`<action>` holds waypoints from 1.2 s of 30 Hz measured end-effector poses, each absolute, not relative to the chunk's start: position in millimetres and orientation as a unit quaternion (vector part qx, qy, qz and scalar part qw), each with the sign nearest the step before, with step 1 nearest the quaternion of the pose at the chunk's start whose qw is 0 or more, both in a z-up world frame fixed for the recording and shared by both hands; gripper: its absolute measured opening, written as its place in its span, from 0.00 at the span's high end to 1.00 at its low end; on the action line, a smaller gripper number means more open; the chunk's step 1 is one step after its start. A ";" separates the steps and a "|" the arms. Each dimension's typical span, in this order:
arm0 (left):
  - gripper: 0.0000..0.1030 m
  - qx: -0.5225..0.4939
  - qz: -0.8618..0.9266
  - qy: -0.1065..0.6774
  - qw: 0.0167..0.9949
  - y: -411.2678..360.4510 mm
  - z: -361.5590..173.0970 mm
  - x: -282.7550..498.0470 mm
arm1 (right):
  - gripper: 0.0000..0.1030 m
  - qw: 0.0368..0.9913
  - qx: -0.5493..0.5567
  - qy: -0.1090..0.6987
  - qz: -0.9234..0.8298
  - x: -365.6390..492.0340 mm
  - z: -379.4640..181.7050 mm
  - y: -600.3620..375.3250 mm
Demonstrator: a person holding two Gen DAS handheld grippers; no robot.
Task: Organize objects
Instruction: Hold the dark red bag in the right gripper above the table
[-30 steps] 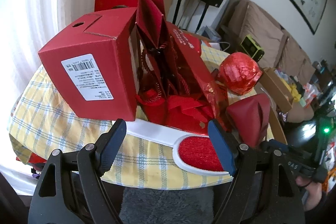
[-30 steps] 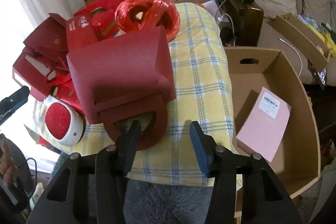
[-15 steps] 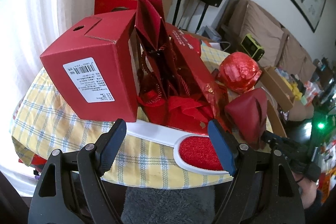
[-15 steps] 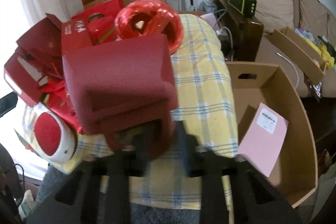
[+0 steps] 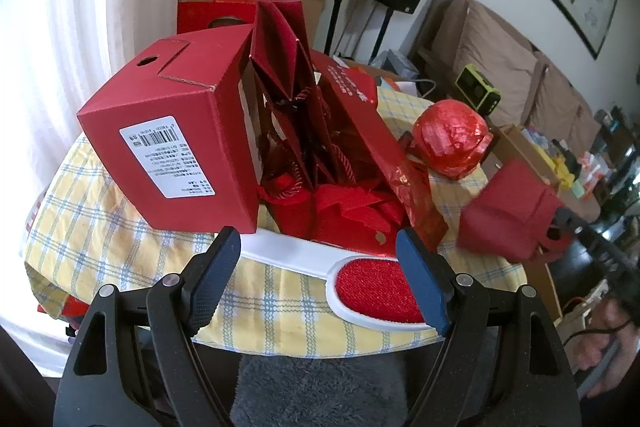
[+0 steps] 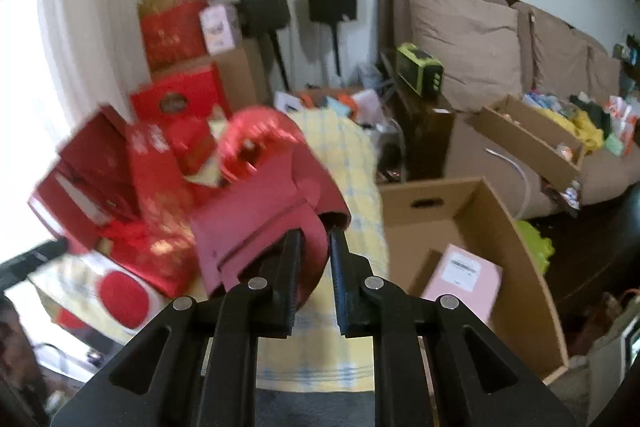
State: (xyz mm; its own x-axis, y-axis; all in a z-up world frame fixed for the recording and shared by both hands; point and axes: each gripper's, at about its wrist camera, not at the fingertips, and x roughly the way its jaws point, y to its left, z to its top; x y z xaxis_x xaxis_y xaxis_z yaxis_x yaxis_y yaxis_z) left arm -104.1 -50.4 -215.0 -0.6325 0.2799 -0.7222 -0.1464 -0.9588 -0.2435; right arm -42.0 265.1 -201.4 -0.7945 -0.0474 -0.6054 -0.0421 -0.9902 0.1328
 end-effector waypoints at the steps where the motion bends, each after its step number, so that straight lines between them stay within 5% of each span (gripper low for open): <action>1: 0.25 -0.412 0.900 -0.081 0.118 -50.4 -215.2 -104.4 | 0.90 0.007 0.313 -0.065 -0.947 -40.5 -195.8 260.7; 21: 0.25 -0.414 0.900 -0.077 0.114 -49.8 -214.5 -104.5 | 0.85 0.024 0.383 -0.113 -0.917 -48.4 -235.8 279.2; 32: 0.25 -0.417 0.898 -0.078 0.118 -51.1 -216.8 -105.2 | 0.60 0.046 0.497 -0.097 -0.861 -45.9 -263.5 288.3; 36: 0.25 -0.416 0.898 -0.077 0.120 -48.8 -216.0 -103.6 | 0.60 0.039 0.497 -0.075 -0.864 -49.9 -270.3 278.2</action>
State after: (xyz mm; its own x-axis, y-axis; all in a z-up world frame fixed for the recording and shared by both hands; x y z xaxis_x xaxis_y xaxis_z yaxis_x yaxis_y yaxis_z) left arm -103.6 -48.8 -216.0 -0.6247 0.2801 -0.7289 -0.1525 -0.9592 -0.2379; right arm -49.9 278.2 -270.3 -0.5027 -0.1428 -0.8526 -0.0068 -0.9856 0.1690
